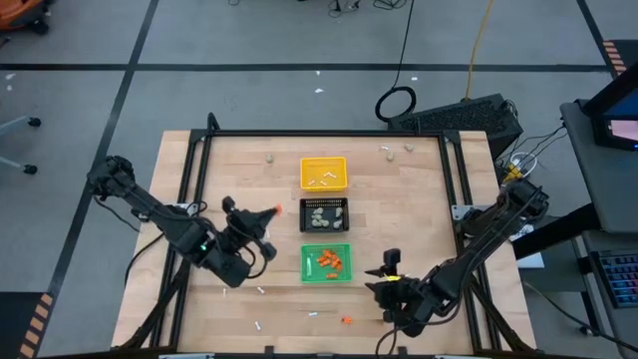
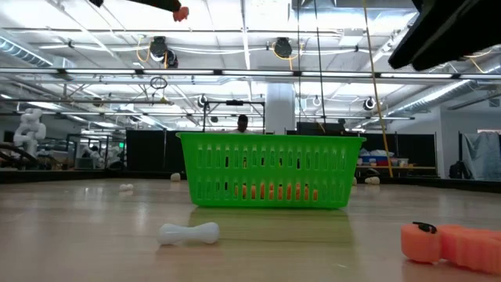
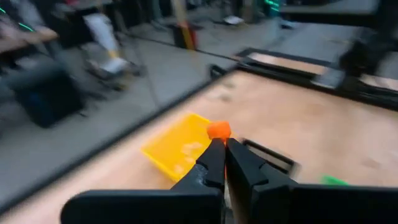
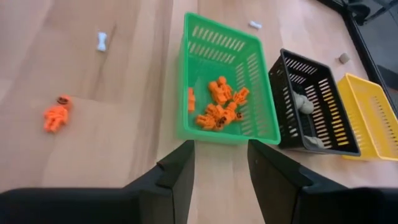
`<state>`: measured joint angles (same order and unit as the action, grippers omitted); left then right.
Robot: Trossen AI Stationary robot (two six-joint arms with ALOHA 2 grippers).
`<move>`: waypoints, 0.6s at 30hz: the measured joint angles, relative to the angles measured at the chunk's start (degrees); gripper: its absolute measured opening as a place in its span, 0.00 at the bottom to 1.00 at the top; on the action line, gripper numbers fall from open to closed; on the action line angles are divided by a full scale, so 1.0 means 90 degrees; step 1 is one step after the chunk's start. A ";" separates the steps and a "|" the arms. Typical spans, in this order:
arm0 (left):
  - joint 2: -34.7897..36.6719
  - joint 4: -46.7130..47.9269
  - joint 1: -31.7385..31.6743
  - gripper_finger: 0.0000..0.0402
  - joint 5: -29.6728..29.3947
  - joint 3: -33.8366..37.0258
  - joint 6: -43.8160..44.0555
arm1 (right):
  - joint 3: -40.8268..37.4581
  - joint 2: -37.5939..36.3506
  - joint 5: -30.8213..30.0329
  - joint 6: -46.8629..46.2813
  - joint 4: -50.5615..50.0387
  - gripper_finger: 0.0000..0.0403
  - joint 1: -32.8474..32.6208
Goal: Sort Halloween decoration
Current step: Put the orange skeleton toy into the green basket
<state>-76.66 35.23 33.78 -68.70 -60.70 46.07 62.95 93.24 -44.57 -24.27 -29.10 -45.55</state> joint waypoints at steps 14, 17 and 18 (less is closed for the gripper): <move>-0.0002 -0.5788 -0.0248 0.00 0.2598 0.1458 -0.3706 | 0.0001 -0.0837 -0.0170 -0.0005 -0.0534 0.34 -0.0592; -0.0002 -0.6593 -0.0359 0.00 0.2951 0.1801 -0.4056 | 0.0001 -0.0856 -0.0390 -0.0220 -0.0661 0.34 -0.0731; -0.0002 -0.6816 -0.0392 0.00 0.3008 0.1900 -0.4143 | 0.0001 -0.0854 -0.0468 -0.0288 -0.0691 0.34 -0.0772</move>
<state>-76.69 -26.11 30.25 -41.62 -43.60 8.78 62.96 85.56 -48.78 -26.86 -35.32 -52.50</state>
